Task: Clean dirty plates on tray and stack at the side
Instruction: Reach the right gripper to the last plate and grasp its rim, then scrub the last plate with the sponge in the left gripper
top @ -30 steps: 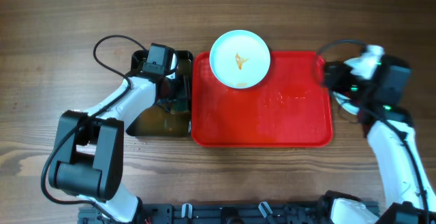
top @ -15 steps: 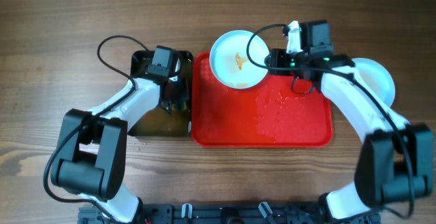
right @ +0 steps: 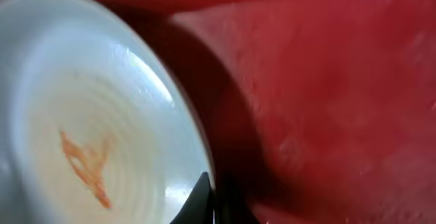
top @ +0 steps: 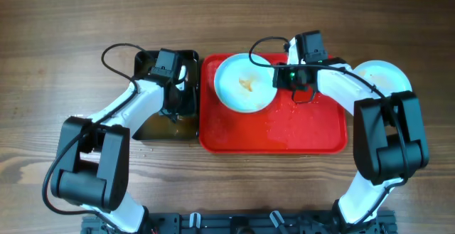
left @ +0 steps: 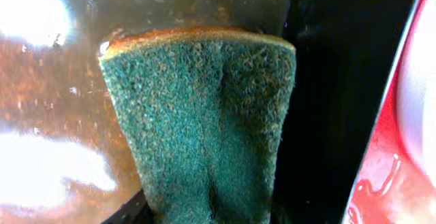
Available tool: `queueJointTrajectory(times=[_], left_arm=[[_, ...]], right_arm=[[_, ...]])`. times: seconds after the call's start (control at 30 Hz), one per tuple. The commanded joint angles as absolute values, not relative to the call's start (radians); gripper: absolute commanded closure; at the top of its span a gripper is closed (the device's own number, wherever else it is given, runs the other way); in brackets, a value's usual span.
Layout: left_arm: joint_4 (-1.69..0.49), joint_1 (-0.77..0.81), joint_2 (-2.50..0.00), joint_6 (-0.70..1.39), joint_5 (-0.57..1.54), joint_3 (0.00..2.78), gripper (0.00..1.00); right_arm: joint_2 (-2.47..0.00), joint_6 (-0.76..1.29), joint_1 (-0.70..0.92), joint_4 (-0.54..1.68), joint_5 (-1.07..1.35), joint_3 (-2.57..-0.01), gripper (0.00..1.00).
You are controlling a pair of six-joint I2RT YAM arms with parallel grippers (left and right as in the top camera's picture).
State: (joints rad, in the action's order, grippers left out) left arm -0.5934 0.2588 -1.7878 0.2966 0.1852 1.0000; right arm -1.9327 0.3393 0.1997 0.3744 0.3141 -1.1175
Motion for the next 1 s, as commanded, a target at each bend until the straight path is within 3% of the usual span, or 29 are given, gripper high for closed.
queueJointTrajectory(times=[0.0, 0.1, 0.17, 0.2, 0.47, 0.73, 0.97], left_arm=[[-0.627, 0.256, -1.827, 0.295, 0.213, 0.963, 0.62], [-0.628, 0.256, -1.827, 0.295, 0.213, 0.963, 0.68], [-0.624, 0.256, -1.827, 0.295, 0.213, 0.963, 0.90], [-0.623, 0.256, -1.827, 0.295, 0.213, 0.963, 0.96], [-0.608, 0.256, -1.794, 0.295, 0.209, 0.966, 0.96], [-0.525, 0.258, -1.558, 0.295, 0.221, 0.973, 0.96], [-0.512, 0.258, -1.553, 0.295, 0.220, 0.973, 0.96]], right_arm=[[-1.892, 0.340, 0.204, 0.470, 0.310, -1.126, 0.96], [-1.847, 0.325, 0.204, 0.583, 0.303, -1.126, 0.96], [-1.848, 0.314, 0.204, 0.644, 0.276, -1.122, 0.96], [-1.848, 0.312, 0.204, 0.648, 0.266, -1.119, 0.96], [-1.848, 0.287, 0.204, 0.660, 0.266, -1.119, 0.96], [-1.848, 0.262, 0.204, 0.663, 0.266, -1.119, 0.96], [-1.848, 0.262, 0.204, 0.663, 0.266, -1.119, 0.96]])
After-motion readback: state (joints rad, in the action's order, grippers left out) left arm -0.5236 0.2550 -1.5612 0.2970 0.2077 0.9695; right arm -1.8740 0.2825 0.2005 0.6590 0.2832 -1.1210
